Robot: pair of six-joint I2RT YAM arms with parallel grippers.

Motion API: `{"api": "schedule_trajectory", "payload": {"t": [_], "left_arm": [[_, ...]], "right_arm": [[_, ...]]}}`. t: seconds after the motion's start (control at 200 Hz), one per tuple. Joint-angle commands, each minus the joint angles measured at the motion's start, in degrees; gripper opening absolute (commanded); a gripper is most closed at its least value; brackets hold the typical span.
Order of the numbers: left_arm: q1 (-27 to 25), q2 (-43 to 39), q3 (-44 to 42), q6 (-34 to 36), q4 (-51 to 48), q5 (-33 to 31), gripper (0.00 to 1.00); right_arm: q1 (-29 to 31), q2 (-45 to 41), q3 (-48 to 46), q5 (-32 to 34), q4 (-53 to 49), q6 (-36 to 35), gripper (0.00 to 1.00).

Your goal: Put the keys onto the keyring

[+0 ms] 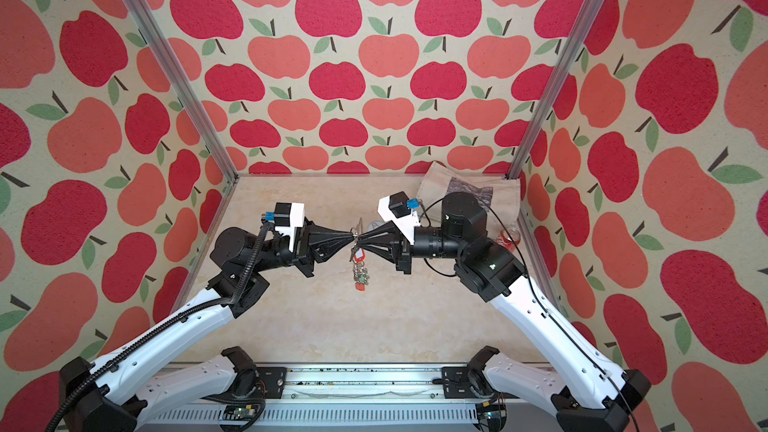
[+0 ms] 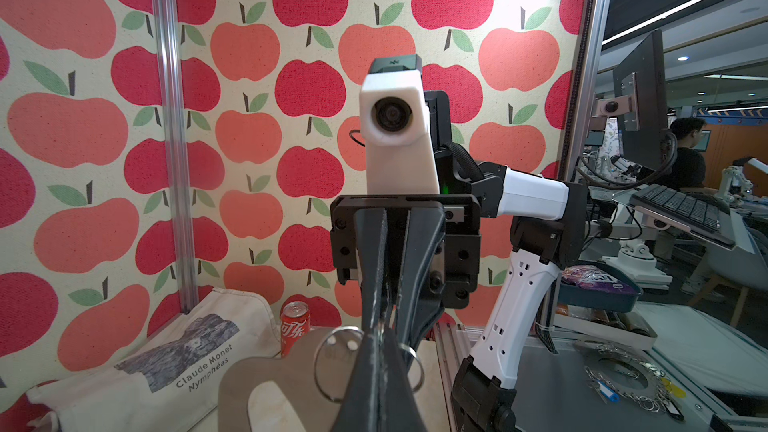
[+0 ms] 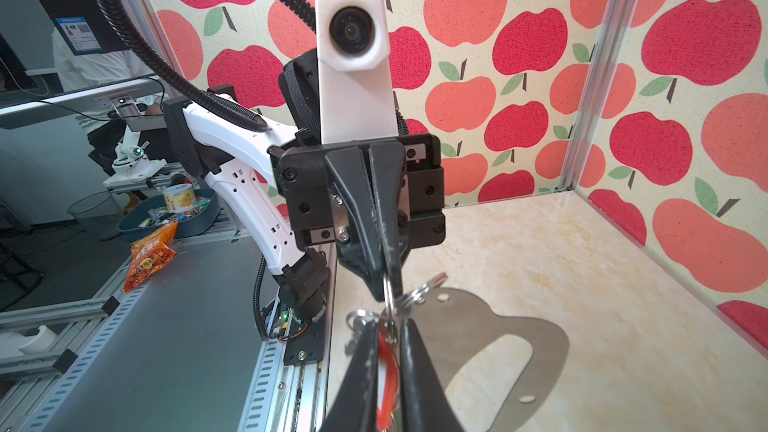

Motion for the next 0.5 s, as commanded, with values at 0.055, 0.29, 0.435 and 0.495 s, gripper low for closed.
{"api": "schedule_trajectory", "payload": {"t": [0.055, 0.29, 0.435, 0.495], "left_arm": [[0.31, -0.63, -0.64, -0.63, 4.10, 0.74, 0.00], [0.31, -0.23, -0.48, -0.83, 4.11, 1.01, 0.00], [0.30, -0.09, -0.41, -1.05, 3.60, 1.03, 0.00], [0.28, -0.14, -0.33, -0.88, 2.93, 1.08, 0.00]], "right_arm": [[-0.18, -0.09, -0.69, -1.21, 2.00, 1.32, 0.13], [-0.15, -0.33, -0.94, -1.34, 3.01, 1.77, 0.03], [-0.09, -0.53, -0.76, -0.77, 2.64, 1.32, 0.00], [0.00, -0.58, -0.21, -0.11, 0.90, 0.23, 0.00]]}}
